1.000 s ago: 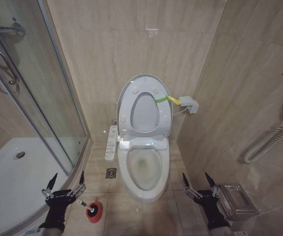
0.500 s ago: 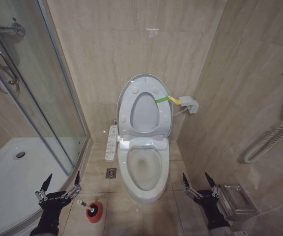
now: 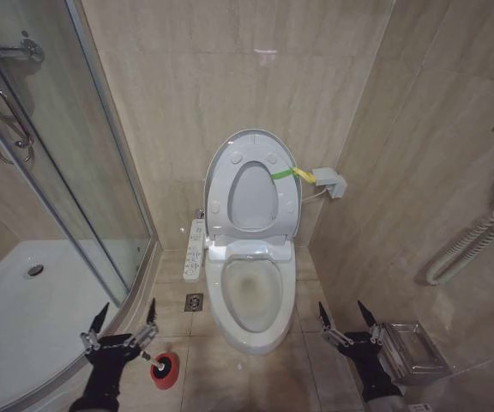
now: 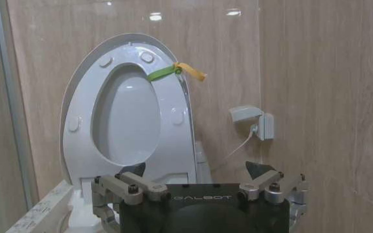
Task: Open the toilet lid, clean the toilet bowl with a toilet brush, close the toilet lid, and flush.
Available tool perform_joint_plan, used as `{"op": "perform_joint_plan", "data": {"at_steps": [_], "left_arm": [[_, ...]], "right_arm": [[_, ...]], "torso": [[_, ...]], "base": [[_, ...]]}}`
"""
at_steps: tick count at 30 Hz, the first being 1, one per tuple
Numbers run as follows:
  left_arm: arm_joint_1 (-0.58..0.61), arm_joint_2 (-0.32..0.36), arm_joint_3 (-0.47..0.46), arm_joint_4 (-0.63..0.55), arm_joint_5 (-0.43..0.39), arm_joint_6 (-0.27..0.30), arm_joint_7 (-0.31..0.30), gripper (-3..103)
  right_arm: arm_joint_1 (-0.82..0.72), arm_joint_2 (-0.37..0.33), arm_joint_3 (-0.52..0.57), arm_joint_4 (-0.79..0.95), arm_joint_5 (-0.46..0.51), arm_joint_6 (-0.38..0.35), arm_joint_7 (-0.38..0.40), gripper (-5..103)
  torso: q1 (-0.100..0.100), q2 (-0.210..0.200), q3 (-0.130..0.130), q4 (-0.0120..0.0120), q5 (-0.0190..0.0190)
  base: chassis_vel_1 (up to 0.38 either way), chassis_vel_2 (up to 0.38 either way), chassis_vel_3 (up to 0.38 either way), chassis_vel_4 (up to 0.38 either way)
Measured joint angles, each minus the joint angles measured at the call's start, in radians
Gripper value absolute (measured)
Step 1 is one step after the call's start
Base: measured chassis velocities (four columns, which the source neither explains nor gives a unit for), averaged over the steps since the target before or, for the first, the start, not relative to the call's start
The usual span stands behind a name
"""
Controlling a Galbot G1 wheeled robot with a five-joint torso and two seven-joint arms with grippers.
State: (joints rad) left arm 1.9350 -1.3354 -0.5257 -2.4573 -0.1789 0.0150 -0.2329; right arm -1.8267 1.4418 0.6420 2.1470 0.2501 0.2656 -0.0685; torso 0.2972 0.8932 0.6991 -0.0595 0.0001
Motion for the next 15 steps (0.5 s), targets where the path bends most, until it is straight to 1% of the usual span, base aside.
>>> {"op": "perform_joint_plan", "data": {"at_steps": [4, 15], "left_arm": [[-0.001, -0.003, 0.015, 0.01, 0.014, -0.003, 0.001, 98], [0.005, -0.002, 0.01, 0.018, 0.019, -0.018, 0.01, 98]], "right_arm": [[0.0, 0.0, 0.0, 0.0, 0.0, 0.0, 0.0, 100], [0.0, 0.0, 0.0, 0.0, 0.0, 0.0, 0.0, 100]], "torso": [[0.0, 0.0, 0.0, 0.0, 0.0], [0.0, 0.0, 0.0, 0.0, 0.0]], "base": [[0.0, 0.0, 0.0, 0.0], [0.0, 0.0, 0.0, 0.0]]}}
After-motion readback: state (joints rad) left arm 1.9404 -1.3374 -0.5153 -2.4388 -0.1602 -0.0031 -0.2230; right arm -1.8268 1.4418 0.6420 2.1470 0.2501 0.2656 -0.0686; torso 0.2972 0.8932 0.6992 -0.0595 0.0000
